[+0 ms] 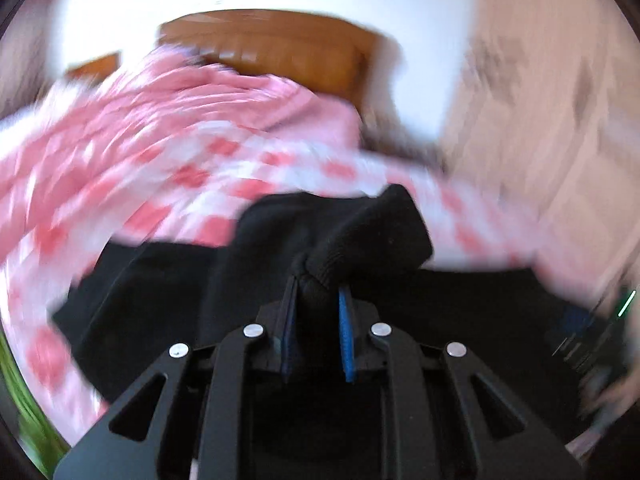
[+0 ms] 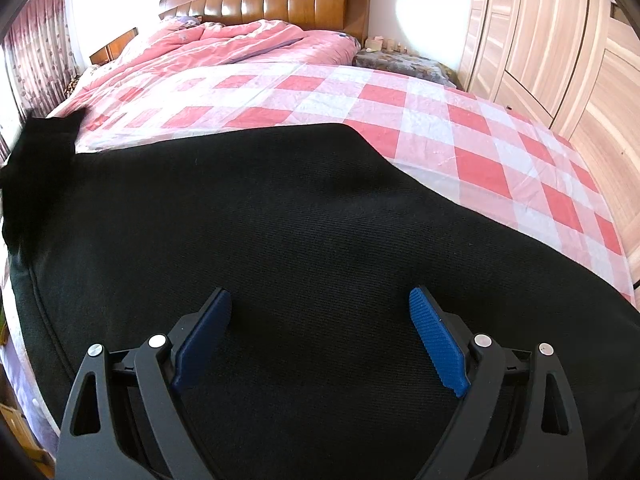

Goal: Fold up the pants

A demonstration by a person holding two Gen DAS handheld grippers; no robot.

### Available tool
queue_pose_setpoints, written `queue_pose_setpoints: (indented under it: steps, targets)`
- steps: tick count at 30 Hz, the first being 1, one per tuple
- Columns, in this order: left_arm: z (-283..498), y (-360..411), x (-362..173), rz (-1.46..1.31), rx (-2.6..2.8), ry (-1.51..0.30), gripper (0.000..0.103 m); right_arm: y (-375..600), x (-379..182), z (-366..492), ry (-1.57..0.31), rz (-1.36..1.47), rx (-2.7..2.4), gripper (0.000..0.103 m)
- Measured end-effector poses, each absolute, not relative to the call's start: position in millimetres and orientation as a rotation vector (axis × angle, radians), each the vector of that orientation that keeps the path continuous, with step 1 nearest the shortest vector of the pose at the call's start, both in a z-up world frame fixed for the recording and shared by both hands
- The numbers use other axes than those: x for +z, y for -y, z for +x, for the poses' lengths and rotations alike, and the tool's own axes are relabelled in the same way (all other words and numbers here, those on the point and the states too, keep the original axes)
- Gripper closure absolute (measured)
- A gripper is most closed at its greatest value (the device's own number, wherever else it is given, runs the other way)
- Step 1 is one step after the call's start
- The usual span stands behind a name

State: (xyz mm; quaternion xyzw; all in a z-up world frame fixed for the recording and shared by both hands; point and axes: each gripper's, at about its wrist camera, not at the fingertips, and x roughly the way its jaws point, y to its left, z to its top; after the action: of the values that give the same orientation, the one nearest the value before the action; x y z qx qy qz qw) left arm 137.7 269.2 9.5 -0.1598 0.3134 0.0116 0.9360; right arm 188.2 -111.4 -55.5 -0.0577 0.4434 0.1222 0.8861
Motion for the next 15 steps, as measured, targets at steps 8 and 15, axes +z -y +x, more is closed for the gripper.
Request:
queue_pose_setpoints:
  steps: [8,15]
  targets:
    - [66,-422,-44,-0.844,0.190,-0.596,0.081,111,-56,189,-0.921,-0.128,0.249,0.016]
    - [57,-443,-72,-0.890,0.200,-0.624,0.037,110,-57,189,-0.921,-0.132,0.246,0.016]
